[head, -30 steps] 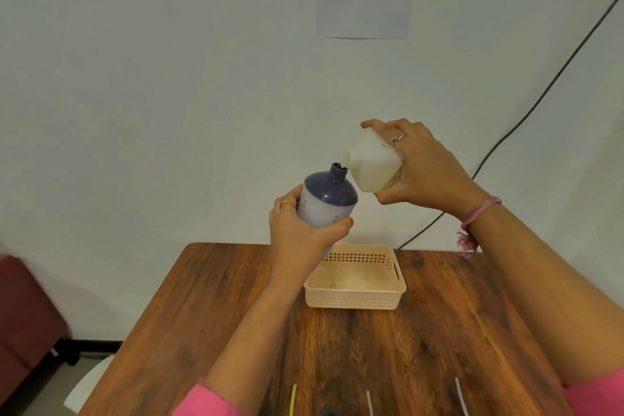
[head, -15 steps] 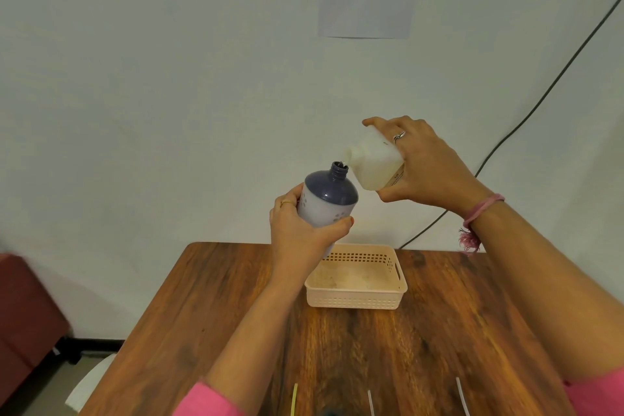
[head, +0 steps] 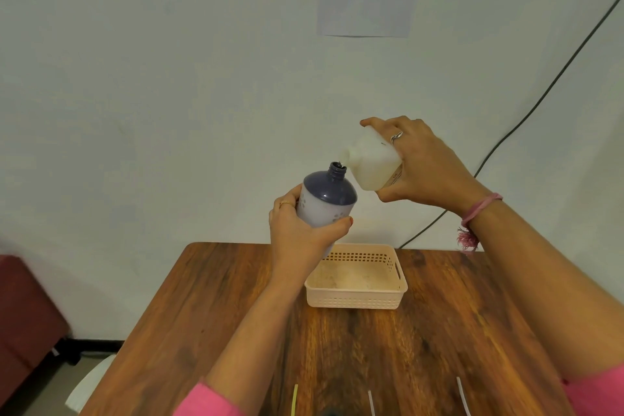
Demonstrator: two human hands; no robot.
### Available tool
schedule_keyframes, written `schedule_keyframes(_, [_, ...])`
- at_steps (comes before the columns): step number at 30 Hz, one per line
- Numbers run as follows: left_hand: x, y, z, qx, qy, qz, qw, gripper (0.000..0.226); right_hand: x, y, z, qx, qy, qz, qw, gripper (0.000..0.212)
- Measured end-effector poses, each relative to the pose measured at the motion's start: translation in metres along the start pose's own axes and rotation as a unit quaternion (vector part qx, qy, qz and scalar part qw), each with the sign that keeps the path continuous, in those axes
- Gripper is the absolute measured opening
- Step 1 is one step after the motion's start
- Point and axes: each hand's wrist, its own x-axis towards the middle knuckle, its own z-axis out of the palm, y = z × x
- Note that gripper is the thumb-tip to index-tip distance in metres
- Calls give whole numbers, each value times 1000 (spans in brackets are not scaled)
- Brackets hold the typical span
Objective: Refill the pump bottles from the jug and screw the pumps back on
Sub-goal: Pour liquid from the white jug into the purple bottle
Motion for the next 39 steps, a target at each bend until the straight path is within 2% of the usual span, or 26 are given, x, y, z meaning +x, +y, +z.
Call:
schedule_keyframes(14, [0, 0, 1, -7, 0, -12, 1000, 85, 1, -1, -1, -7, 0, -3, 1000, 102])
schedule_keyframes(39, [1, 0, 1, -10, -3, -4, 1000, 75, 3, -1, -3, -33, -3, -9, 999, 102])
